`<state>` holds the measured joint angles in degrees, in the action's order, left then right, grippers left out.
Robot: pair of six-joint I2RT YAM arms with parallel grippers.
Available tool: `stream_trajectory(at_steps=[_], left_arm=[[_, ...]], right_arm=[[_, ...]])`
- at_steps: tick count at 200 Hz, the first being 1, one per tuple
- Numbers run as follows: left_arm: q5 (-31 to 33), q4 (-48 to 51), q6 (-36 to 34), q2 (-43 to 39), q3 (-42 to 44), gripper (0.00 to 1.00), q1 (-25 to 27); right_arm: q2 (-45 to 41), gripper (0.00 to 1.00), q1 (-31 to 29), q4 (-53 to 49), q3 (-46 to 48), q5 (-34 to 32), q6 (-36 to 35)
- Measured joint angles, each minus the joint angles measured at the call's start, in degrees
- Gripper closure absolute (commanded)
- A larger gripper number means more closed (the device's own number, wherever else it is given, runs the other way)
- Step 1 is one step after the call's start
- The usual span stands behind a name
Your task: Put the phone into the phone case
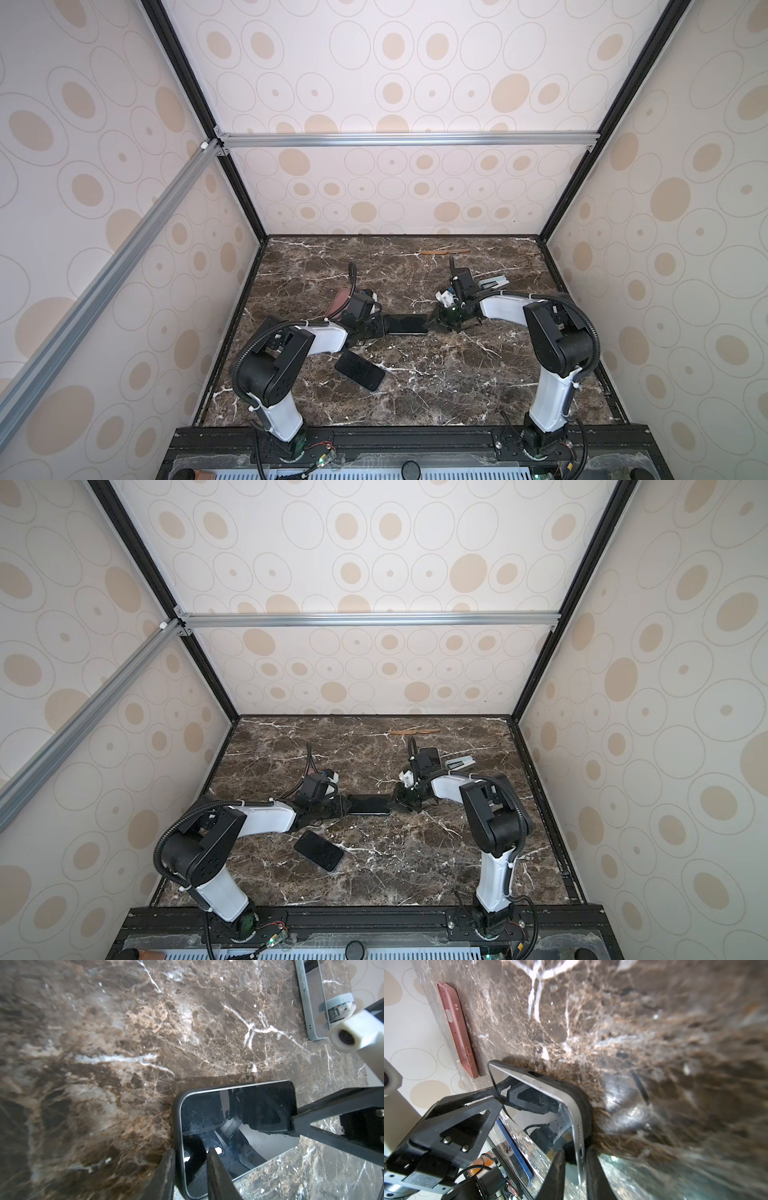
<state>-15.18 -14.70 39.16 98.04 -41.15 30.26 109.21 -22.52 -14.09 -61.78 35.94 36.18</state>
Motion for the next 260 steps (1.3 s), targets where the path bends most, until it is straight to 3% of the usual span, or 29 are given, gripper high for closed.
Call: stream_trajectory(at_steps=[21, 78, 212, 260], left_arm=[[0.6, -0.4, 0.1, 0.0, 0.2, 0.73, -0.1], [1.2, -2.6, 0.5, -0.2, 1.6, 0.75, -0.1], [4.2, -6.9, 3.0, -2.1, 5.7, 0.76, 0.0], [4.8, -6.9, 3.5, -3.7, 7.3, 0.76, 0.5]], right_arm=[[0.9, 0.86, 0.0, -1.4, -1.4, 0.1, -1.0], [1.3, 1.0, -1.0, -5.2, -3.9, -2.5, -3.5], [1.8, 0.99, -3.7, -7.9, -6.7, -7.3, -4.0], [1.2, 0.93, -5.9, -11.0, -8.6, -12.3, -5.9]])
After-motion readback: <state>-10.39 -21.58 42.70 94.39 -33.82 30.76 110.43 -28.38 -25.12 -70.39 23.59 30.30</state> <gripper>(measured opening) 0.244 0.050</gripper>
